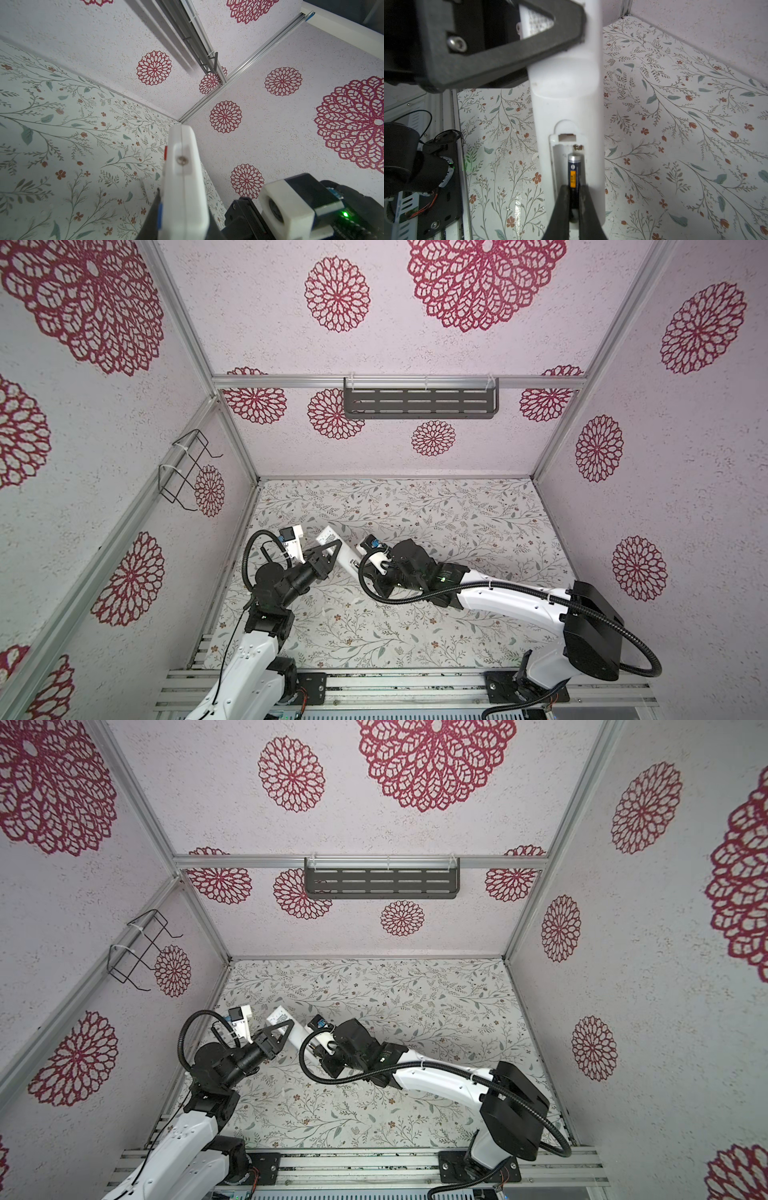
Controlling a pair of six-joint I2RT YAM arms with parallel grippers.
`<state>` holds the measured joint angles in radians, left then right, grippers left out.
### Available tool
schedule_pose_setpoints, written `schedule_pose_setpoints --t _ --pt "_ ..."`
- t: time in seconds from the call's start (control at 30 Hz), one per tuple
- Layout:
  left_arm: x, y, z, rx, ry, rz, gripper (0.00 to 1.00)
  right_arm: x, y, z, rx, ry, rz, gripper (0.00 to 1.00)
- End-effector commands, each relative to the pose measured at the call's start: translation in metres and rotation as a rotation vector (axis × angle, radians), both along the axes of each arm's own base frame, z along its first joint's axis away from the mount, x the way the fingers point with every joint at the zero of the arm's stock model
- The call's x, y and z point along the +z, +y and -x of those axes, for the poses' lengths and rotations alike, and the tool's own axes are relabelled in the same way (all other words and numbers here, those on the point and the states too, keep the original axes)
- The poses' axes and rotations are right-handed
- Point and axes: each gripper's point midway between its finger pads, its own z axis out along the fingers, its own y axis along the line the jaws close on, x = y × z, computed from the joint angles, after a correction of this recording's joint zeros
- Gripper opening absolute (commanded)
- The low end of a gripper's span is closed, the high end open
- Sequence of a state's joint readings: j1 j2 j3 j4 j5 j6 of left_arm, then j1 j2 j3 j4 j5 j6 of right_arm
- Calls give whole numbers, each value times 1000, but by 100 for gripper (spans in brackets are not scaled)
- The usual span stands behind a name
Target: Load the batteries into the remote control
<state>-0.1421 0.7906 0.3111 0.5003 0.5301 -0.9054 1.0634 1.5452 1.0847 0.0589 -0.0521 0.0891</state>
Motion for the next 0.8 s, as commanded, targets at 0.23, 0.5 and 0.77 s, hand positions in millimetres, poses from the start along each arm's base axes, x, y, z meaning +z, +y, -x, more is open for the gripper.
schedule_pose_setpoints --t 0.23,0.5,0.77 --pt "15 -4 6 -27 -53 17 18 7 2 -8 -35 -16 14 9" --pt "20 -8 8 -65 -33 48 18 4 9 -19 -66 -34 40 9" --pt "31 -3 8 -101 -11 120 16 6 14 -24 -56 -90 24 9"
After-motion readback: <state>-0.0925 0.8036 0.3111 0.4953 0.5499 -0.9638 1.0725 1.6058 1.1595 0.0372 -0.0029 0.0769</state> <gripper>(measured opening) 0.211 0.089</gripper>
